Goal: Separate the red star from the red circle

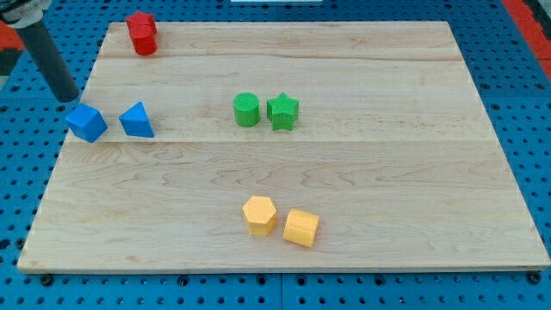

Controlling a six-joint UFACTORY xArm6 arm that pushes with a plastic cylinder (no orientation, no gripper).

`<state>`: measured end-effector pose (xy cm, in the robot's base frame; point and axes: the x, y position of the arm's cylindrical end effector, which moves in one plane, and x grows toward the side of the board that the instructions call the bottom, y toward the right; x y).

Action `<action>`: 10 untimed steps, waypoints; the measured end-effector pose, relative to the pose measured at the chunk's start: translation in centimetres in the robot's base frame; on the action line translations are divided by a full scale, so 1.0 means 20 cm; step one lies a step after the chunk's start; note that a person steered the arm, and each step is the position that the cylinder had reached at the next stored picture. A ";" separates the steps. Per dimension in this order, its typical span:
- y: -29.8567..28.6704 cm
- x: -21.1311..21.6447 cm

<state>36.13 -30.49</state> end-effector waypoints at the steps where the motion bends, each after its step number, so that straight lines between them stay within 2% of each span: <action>1: 0.00 -0.03; 2: 0.02 -0.50; 3: 0.08 -0.84; 4: 0.11 -0.85; 5: 0.63 -0.76; 6: 0.84 -0.57; 7: 0.73 -0.59; 8: 0.53 -0.78; 9: 1.06 -0.79; 10: 1.65 -0.54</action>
<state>25.30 2.58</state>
